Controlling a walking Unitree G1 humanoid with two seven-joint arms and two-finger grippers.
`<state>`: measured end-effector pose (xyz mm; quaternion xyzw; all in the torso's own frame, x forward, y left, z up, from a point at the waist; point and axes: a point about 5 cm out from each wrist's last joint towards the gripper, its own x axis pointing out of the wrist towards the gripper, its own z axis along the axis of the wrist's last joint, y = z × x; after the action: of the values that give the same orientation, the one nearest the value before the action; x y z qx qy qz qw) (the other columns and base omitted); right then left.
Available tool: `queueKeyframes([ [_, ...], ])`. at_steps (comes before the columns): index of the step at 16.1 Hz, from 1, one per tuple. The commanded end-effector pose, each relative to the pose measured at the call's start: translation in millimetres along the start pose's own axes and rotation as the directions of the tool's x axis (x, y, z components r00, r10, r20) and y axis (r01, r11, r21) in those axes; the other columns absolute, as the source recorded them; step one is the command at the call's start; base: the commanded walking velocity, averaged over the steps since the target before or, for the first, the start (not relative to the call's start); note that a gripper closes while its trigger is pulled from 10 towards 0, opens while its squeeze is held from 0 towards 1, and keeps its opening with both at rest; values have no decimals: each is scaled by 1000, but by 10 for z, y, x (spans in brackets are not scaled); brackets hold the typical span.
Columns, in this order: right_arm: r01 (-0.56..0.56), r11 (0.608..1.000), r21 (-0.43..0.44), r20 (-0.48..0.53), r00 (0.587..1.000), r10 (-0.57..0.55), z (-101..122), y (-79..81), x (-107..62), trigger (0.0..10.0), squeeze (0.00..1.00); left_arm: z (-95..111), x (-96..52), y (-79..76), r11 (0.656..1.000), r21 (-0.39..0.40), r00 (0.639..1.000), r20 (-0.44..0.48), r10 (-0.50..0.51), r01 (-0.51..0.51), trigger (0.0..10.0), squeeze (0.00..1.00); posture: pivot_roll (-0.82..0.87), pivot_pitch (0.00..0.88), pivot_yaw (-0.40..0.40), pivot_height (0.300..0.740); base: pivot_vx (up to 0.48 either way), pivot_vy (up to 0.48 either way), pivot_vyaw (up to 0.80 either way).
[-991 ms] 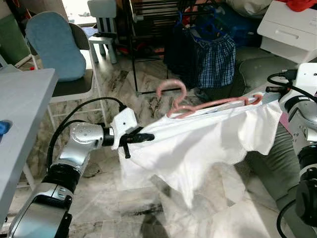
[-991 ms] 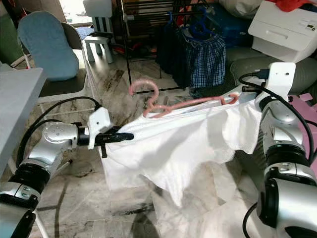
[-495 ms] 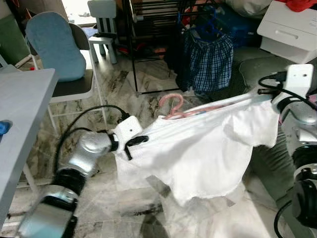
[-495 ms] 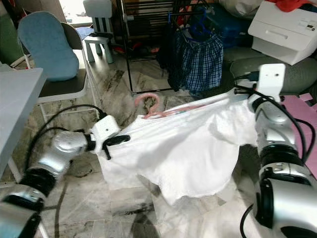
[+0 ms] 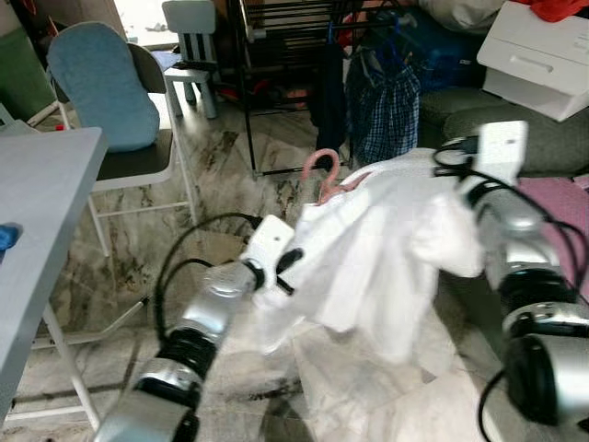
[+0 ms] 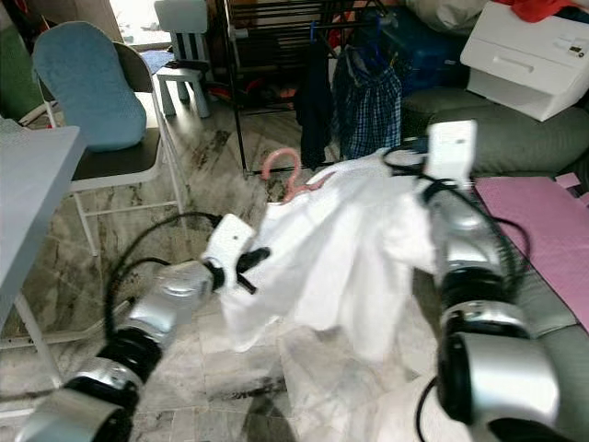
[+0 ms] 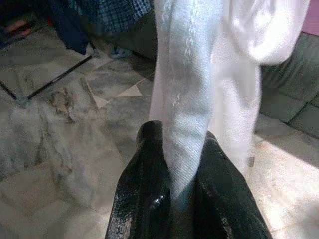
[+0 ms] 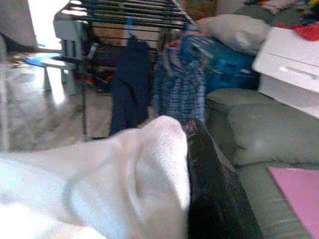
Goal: Hang hanger
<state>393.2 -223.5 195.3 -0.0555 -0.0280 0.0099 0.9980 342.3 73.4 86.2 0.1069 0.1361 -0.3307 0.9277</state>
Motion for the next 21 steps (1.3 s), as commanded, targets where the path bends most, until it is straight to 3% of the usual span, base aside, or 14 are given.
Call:
queueKeyframes([
  [1,-60,998,-1,44,997,60,80,99,3,0,0,66,11,58,999,-9,999,10,50,-50,0,0,-192,0,12,740,0,0,0],
  [3,-149,989,17,45,988,148,51,238,-27,0,0,93,37,37,997,-26,998,17,67,-66,0,0,-197,0,14,740,0,0,0],
  [4,-291,956,36,51,956,289,1,434,-112,0,0,103,53,36,995,-40,996,13,90,-89,0,0,-200,0,14,740,0,0,0],
  [5,-337,940,42,48,941,335,-20,490,-146,0,0,103,55,38,994,-48,995,13,94,-94,0,0,-200,0,14,740,0,0,0],
  [6,-493,870,16,10,870,493,-132,656,-302,0,0,107,60,47,992,-66,994,12,107,-106,0,0,-202,0,12,740,0,0,0],
  [8,-637,771,-16,-32,771,636,-244,786,-503,0,0,118,63,62,990,-70,993,13,122,-120,0,0,-201,0,11,740,0,0,0],
  [10,-798,603,8,-127,597,792,-443,885,-873,0,0,146,58,122,984,-102,988,18,151,-149,0,0,-207,0,12,740,0,0,0],
  [12,-835,550,7,-238,533,812,-614,854,-1048,0,0,172,54,179,978,-118,985,21,174,-170,0,0,-211,0,13,740,0,0,0],
  [13,-837,547,-12,-278,529,802,-682,836,-1069,510,0,184,52,196,977,-120,984,23,179,-175,0,0,-211,0,14,740,0,0,0],
  [14,-827,560,-45,-338,540,771,-784,801,-1078,10000,0,208,47,226,976,-120,982,28,185,-181,0,0,-211,0,14,740,0,0,0],
  [16,-808,584,-78,-382,566,731,-854,769,-1066,10000,0,238,38,262,975,-119,980,36,194,-189,0,0,-208,0,12,740,0,0,0],
  [17,-781,614,-117,-405,602,688,-886,740,-1049,10000,1000,295,0,367,972,-115,976,51,213,-206,0,0,-204,0,11,740,0,0,0],
  [21,-740,624,-251,-386,667,637,-837,709,-995,10000,1000,301,-64,512,966,-102,969,49,243,-237,0,0,-202,0,12,740,0,0,0],
])
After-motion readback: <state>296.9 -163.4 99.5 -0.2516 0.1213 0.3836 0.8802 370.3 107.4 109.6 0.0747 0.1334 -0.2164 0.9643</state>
